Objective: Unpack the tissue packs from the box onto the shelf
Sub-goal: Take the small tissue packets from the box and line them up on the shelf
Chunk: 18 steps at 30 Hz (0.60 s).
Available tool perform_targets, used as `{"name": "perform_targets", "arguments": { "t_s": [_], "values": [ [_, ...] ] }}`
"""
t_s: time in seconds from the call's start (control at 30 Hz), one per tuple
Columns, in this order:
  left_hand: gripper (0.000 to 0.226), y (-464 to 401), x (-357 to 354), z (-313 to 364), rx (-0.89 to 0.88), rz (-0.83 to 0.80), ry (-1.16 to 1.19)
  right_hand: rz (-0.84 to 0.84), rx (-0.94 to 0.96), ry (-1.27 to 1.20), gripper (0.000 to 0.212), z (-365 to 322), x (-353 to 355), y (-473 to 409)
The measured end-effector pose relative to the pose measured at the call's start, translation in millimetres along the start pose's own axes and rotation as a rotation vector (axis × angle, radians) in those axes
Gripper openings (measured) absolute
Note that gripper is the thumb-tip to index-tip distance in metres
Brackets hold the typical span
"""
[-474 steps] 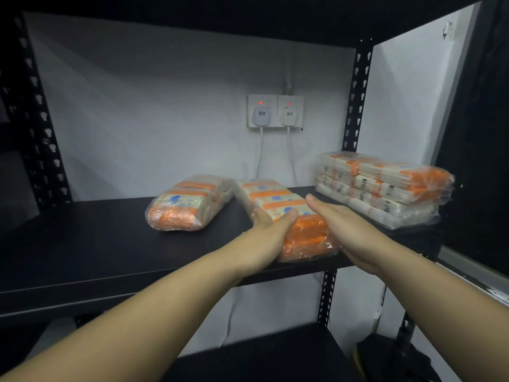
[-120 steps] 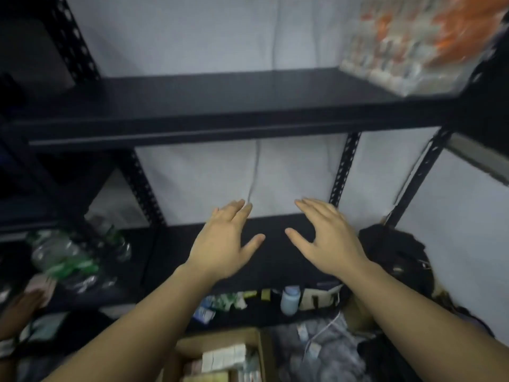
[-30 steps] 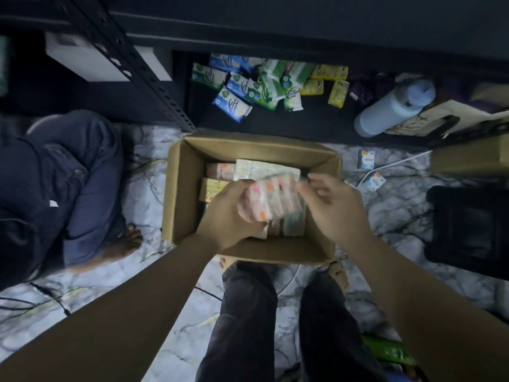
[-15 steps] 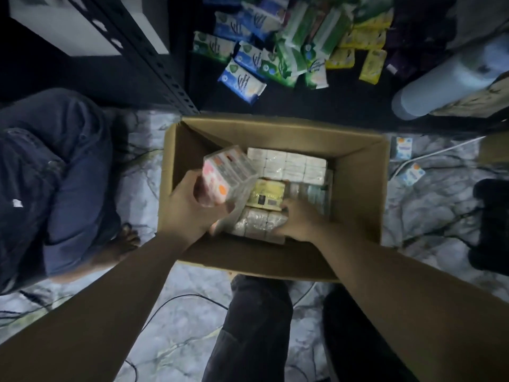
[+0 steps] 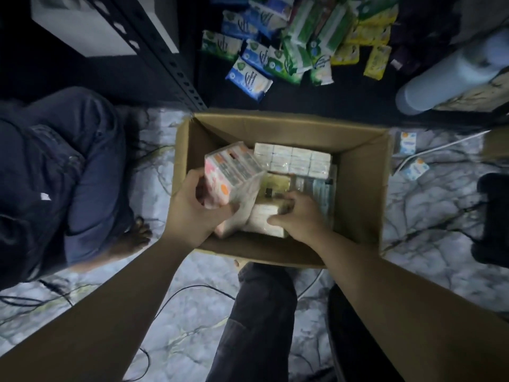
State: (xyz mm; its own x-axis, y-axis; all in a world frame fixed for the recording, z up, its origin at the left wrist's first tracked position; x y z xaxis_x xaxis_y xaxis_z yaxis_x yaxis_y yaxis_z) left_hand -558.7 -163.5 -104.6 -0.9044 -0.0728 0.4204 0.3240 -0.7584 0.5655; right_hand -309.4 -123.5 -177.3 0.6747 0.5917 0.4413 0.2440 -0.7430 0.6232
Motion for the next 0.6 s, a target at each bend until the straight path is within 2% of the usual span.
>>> {"name": "perform_targets", "arguments": {
  "t_s": [0.23, 0.4, 0.6],
  "values": [
    [0.069, 45.2, 29.7, 76.6, -0.027, -0.015, 0.040, 0.135, 0.150, 0.014, 0.068, -73.9, 102.4, 86.2],
    [0.064, 101.2, 60.5, 187.1, -0.176, -0.044, 0.077, 0.262, 0.315, -0.006, 0.064, -161.4, 209.3, 163.9],
    [0.078, 185.1, 111.8, 335.4, -0.398, -0.023, 0.048, 0.393, 0.596, 0.066, 0.066, -274.5, 329.7, 264.1]
  ]
}}
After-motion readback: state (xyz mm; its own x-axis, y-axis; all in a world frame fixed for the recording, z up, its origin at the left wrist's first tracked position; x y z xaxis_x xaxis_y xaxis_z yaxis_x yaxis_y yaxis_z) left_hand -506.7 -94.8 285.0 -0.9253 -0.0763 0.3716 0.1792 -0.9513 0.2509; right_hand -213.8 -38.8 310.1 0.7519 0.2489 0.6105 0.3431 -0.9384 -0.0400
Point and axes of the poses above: each hand's wrist, its own y-axis away from the middle knuckle, its own x-axis out of the back of the hand, z = x × y, the point moved 2 cm from there along -y, towards the middle knuckle, and after that the axes turned 10 degrees about x, right-handed, at the moved point
